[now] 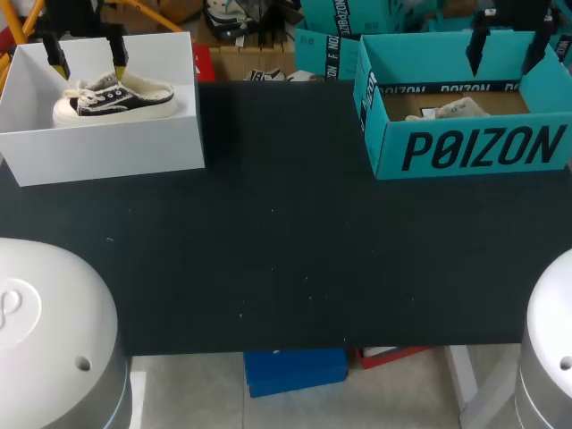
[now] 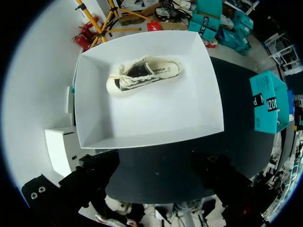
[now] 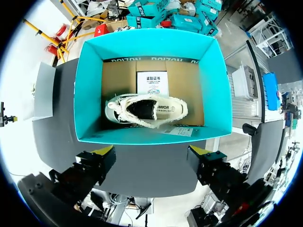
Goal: Take the shoe out of the shoebox, open the shoe tongue, remove and reinsert the insole, then place the shoe into the shoebox
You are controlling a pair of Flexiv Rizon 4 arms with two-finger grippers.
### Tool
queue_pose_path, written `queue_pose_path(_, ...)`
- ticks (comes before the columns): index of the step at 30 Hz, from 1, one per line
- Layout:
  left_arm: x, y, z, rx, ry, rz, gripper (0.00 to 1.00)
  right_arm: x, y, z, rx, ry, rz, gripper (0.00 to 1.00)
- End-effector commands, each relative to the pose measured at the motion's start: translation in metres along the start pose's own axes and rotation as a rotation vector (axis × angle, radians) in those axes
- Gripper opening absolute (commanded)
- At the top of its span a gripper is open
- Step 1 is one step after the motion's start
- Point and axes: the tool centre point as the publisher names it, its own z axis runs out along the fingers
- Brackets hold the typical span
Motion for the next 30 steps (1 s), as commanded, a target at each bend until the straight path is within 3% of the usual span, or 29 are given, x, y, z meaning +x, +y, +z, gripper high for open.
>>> queue_pose_path(1,0.000,0.000,0.000,0.000,0.000,0.000,1.00,0.000,0.000,0.000,0.000,0.000,0.000,1.00)
queue_pose_path(5,0.000,0.000,0.000,0.000,0.000,0.000,1.00,0.000,0.000,0.000,0.000,0.000,0.000,1.00)
queue_pose_path(6,-0.002,0.005,-0.004,0.088,0.092,0.101,1.00,0.000,0.000,0.000,0.000,0.000,0.000,1.00)
queue_pose_path(8,-0.003,0.005,-0.006,0.115,0.084,0.178,1.00,0.000,0.000,0.000,0.000,0.000,0.000,1.00)
queue_pose_path(14,-0.009,-0.007,-0.028,0.247,0.116,0.657,1.00,0.000,0.000,0.000,0.000,0.000,0.000,1.00)
queue_pose_path(17,-0.012,-0.008,-0.033,0.285,0.033,0.951,1.00,0.000,0.000,0.000,0.000,0.000,0.000,1.00)
queue_pose_path(23,-0.027,-0.013,-0.033,0.256,-0.035,1.407,1.00,0.000,0.000,0.000,0.000,0.000,0.000,1.00)
queue_pose_path(30,-0.047,-0.029,-0.032,0.249,0.106,1.735,1.00,0.000,0.000,0.000,0.000,0.000,0.000,1.00)
